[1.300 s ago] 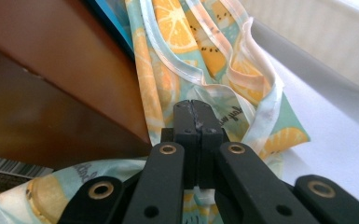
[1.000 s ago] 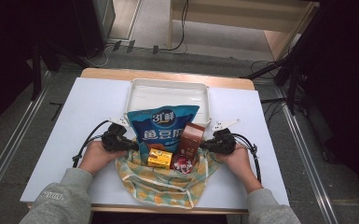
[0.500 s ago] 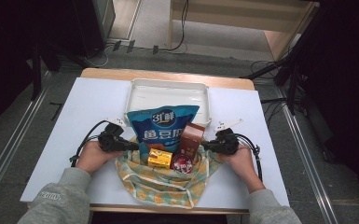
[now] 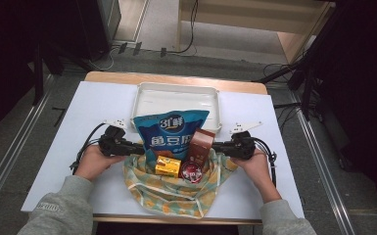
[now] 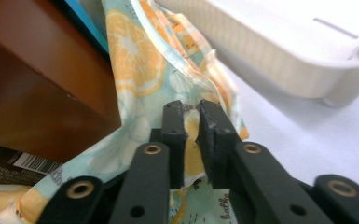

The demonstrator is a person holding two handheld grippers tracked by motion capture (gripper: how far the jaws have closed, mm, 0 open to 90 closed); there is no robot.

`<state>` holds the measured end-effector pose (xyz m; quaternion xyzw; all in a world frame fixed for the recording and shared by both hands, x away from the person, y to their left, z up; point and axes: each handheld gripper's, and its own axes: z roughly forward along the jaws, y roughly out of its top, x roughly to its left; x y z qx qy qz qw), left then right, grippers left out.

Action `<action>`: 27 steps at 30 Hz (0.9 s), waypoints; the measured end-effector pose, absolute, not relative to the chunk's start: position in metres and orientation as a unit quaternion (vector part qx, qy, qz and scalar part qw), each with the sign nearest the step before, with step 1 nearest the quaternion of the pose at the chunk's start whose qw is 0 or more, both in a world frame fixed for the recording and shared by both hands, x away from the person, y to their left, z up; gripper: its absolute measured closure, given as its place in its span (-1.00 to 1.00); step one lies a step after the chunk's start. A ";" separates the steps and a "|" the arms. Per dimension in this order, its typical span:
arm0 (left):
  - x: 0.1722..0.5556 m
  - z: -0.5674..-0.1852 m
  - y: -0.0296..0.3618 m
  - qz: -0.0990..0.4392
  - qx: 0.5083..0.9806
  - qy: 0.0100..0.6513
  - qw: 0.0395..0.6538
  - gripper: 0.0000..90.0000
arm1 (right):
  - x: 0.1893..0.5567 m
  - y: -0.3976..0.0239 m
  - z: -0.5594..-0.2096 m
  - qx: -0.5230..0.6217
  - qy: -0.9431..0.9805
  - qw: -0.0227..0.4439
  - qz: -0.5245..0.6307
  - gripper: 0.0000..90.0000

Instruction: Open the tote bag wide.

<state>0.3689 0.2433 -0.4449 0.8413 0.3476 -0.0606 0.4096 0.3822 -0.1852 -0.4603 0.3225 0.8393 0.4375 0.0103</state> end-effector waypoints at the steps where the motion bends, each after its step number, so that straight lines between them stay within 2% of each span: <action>1: 0.369 -0.443 0.243 -0.059 0.842 0.346 0.409 0.65 | 0.382 -0.186 -0.459 0.324 0.839 0.013 0.436 0.74; 4: 0.368 -0.437 0.241 -0.053 0.854 0.336 0.395 0.49 | 0.381 -0.186 -0.456 0.329 0.838 0.018 0.435 0.56; 11: 0.363 -0.430 0.245 -0.054 0.849 0.335 0.404 0.26 | 0.381 -0.188 -0.446 0.333 0.832 0.047 0.442 0.20; 13: 0.361 -0.427 0.245 -0.053 0.849 0.335 0.405 0.16 | 0.382 -0.190 -0.446 0.339 0.828 0.043 0.444 0.11; 27: 0.354 -0.418 0.248 -0.049 0.852 0.328 0.404 0.07 | 0.390 -0.190 -0.447 0.347 0.830 0.043 0.434 0.06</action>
